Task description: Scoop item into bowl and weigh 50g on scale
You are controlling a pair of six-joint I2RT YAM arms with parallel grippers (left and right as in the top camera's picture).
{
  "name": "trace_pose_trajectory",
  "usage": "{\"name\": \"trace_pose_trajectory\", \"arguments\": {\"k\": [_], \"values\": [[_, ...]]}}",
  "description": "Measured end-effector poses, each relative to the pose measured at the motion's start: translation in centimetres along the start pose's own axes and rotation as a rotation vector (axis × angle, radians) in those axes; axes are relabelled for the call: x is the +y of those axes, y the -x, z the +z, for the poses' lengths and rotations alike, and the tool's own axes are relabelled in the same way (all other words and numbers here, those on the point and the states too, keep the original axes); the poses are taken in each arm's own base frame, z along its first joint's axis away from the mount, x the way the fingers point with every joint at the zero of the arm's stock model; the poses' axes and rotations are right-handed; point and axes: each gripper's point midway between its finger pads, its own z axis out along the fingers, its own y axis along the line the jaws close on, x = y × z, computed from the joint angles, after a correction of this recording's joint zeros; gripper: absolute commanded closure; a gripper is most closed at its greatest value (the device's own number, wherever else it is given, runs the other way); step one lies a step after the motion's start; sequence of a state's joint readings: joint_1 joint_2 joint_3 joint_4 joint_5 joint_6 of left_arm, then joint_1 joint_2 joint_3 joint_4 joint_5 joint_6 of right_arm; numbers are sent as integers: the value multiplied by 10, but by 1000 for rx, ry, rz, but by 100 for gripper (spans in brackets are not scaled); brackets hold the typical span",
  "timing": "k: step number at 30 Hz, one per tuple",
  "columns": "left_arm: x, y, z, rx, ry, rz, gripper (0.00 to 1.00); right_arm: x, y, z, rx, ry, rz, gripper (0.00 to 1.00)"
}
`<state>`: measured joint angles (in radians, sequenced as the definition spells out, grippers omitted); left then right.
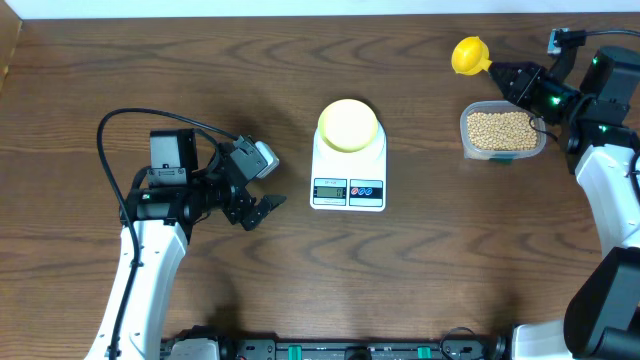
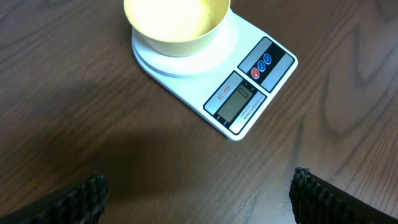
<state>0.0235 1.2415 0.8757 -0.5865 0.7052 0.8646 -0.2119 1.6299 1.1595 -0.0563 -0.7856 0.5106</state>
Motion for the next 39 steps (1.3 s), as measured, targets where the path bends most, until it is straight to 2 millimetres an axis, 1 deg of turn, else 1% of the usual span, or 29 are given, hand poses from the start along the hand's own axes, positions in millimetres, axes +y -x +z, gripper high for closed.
{"name": "trace_pose_trajectory", "arguments": {"k": [20,35,39], "values": [[0,0,0,0,0,0,5,6,-2,0,13,35,-6,99],[0,0,0,0,0,0,5,7,-3,0,20,42,-18,99],[0,0,0,0,0,0,5,6,-8,-1,41,32,-33,99]]}}
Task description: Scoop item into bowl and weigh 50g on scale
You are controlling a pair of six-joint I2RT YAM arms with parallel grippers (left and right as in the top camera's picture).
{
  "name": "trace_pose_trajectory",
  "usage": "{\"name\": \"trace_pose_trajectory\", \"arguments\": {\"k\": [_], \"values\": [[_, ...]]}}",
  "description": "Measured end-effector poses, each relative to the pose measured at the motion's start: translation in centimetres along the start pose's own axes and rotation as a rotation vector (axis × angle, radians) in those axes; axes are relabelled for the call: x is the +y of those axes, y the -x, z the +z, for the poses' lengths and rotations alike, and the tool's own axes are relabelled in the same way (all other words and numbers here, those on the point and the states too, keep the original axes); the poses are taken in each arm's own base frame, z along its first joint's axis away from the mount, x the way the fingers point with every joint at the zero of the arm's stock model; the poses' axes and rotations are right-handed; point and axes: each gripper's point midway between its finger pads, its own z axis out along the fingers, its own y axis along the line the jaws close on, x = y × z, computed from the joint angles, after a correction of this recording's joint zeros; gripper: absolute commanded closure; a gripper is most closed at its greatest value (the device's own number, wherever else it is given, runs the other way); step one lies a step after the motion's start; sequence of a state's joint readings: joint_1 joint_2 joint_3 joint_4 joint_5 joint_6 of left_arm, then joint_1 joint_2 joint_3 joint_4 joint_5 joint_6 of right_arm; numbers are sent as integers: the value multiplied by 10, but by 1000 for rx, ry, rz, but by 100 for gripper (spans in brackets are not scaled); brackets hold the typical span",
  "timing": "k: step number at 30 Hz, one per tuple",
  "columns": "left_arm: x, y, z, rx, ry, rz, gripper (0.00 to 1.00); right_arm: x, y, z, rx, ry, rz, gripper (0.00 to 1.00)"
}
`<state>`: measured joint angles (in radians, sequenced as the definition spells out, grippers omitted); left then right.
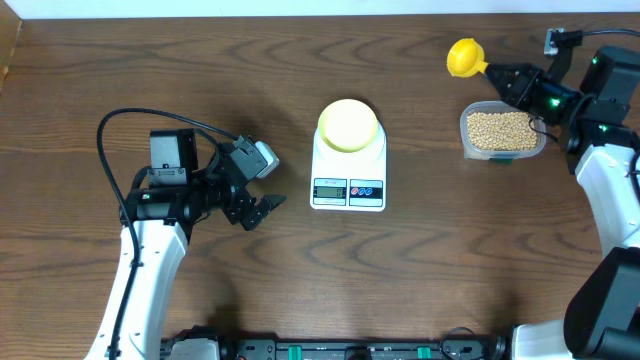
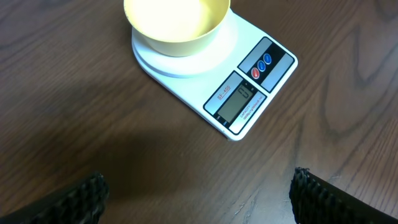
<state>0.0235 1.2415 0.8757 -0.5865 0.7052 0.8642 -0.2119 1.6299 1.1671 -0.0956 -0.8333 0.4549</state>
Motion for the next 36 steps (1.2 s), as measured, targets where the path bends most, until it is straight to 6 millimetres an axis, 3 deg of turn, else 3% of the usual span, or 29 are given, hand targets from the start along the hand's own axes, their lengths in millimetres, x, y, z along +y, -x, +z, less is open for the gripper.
{"name": "trace_pose_trajectory", "arguments": {"k": [4,9,14,18,22,27,36], "values": [[0,0,0,0,0,0,5,1,8,-6,24,-69,-28,99],[0,0,0,-1,0,0,5,22,55,-27,-20,-227,-190,99],[0,0,0,-1,0,1,5,43,79,-58,-9,-384,-305,99],[0,0,0,-1,0,1,5,37,66,-70,109,-458,-274,99],[0,0,0,-1,0,1,5,-1,45,-57,262,-512,-193,99],[0,0,0,-1,0,1,5,-27,24,-45,385,-539,-123,99],[0,0,0,-1,0,0,5,-23,11,-54,428,-559,-27,99]]}}
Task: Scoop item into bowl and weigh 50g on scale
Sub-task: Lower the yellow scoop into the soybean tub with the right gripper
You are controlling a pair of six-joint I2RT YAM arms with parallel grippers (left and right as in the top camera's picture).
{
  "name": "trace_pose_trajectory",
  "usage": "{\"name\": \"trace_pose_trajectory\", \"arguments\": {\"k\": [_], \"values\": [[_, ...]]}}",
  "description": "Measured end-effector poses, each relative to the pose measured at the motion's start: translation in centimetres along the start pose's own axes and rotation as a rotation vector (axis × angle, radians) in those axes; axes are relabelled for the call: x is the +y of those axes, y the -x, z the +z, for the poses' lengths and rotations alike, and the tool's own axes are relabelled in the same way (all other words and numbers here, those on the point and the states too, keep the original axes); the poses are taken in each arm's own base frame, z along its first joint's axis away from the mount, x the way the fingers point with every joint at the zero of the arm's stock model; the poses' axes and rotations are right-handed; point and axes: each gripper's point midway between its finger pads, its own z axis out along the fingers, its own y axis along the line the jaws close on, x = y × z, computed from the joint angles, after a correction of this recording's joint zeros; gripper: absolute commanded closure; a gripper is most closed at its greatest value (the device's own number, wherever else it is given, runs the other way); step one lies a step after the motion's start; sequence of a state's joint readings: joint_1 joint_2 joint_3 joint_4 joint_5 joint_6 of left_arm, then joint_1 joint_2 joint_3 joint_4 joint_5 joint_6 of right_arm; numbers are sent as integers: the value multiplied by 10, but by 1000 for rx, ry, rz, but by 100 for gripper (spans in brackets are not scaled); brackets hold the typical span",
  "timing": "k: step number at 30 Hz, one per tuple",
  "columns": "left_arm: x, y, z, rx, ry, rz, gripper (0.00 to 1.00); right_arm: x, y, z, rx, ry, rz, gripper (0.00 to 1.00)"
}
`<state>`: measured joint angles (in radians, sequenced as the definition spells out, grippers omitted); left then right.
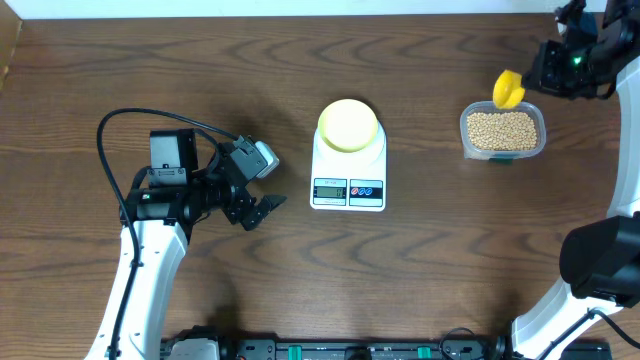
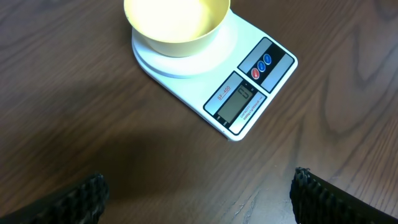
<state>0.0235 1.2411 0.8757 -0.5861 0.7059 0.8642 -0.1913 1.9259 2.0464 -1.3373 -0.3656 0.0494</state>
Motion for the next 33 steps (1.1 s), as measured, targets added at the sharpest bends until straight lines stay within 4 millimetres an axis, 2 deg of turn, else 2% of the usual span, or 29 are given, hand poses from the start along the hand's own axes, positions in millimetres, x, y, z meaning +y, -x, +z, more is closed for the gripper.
{"name": "trace_pose_trajectory", "arguments": {"k": [5,10,16,22,33], "values": [[0,0,0,0,0,0,5,-1,-12,1,48,-23,105,99],[0,0,0,0,0,0,5,0,-11,4,35,-75,167,99],[0,0,0,0,0,0,5,-11,-11,5,15,-213,198,99],[0,0,0,0,0,0,5,-22,-10,3,2,-284,177,99],[0,0,0,0,0,0,5,-24,-9,2,20,-296,33,99]]}}
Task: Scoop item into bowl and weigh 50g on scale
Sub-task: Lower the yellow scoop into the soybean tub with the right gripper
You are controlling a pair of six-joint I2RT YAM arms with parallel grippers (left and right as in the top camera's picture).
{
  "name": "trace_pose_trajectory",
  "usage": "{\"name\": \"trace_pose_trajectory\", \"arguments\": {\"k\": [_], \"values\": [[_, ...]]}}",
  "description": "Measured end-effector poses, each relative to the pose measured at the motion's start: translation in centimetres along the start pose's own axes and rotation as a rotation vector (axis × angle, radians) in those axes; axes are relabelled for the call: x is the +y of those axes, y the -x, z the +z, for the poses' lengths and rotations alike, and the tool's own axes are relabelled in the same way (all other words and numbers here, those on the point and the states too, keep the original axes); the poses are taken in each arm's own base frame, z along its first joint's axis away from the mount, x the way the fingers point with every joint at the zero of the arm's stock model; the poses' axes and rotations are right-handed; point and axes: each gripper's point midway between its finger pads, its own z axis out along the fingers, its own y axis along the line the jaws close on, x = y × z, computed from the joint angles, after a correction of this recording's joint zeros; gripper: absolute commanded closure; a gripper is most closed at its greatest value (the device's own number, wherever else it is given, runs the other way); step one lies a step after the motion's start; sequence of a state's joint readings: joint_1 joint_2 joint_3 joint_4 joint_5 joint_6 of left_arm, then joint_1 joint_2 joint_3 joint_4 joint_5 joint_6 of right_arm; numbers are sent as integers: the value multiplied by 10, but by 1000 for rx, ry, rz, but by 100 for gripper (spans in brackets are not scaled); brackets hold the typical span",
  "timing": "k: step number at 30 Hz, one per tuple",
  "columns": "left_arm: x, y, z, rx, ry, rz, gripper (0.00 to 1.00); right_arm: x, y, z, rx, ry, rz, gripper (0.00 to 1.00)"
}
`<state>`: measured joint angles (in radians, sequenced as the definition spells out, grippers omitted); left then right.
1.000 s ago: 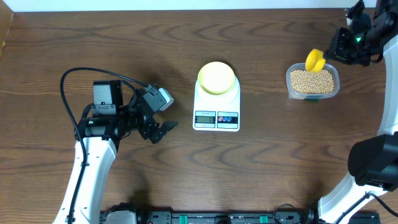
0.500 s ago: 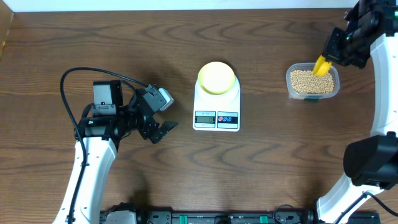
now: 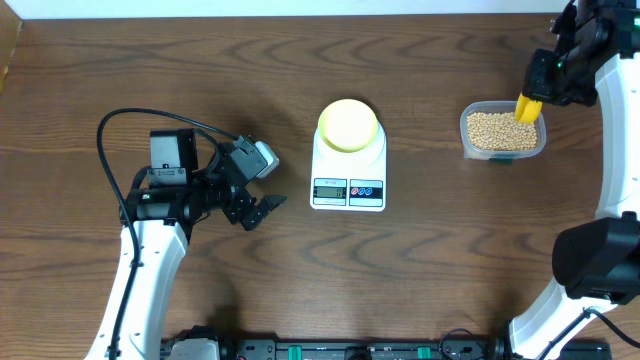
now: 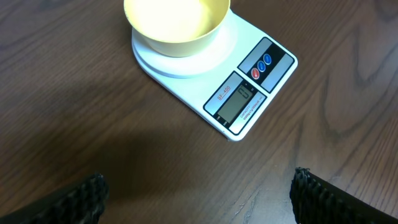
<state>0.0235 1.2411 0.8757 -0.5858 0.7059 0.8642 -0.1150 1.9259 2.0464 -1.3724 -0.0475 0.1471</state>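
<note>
A pale yellow bowl (image 3: 348, 124) sits empty on the white scale (image 3: 348, 186); both also show in the left wrist view, bowl (image 4: 176, 25) and scale (image 4: 249, 87). A clear tub of tan grains (image 3: 502, 131) stands at the right. My right gripper (image 3: 545, 82) is shut on a yellow scoop (image 3: 527, 106), which points down into the tub's right side. My left gripper (image 3: 262, 207) hovers open left of the scale, its fingers (image 4: 317, 196) spread wide over bare wood.
The wooden table (image 3: 450, 260) stretches out around the scale. A black cable (image 3: 150, 115) loops above the left arm. The right arm's white link (image 3: 618, 140) runs along the table's right edge.
The right gripper has come down and slightly right, and the scoop, which was at the tub's upper rim, now dips into the grains. The left arm is unchanged.
At first the right gripper held the scoop out to the upper left of the tub, bowl end up. Then the arm was at the far corner with the scoop at the tub's rim. Now the scoop stands in the grains. The left gripper stayed open and still.
</note>
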Motion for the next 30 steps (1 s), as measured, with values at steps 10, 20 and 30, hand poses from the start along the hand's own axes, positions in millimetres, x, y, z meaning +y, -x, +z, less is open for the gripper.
{"name": "trace_pose_trajectory", "arguments": {"k": [10,20,30], "values": [[0,0,0,0,0,0,5,4,-6,40,103,22,-54,99],[0,0,0,0,0,0,5,3,-22,67,217,22,-80,99],[0,0,0,0,0,0,5,-2,-9,69,162,-11,-105,99]]}}
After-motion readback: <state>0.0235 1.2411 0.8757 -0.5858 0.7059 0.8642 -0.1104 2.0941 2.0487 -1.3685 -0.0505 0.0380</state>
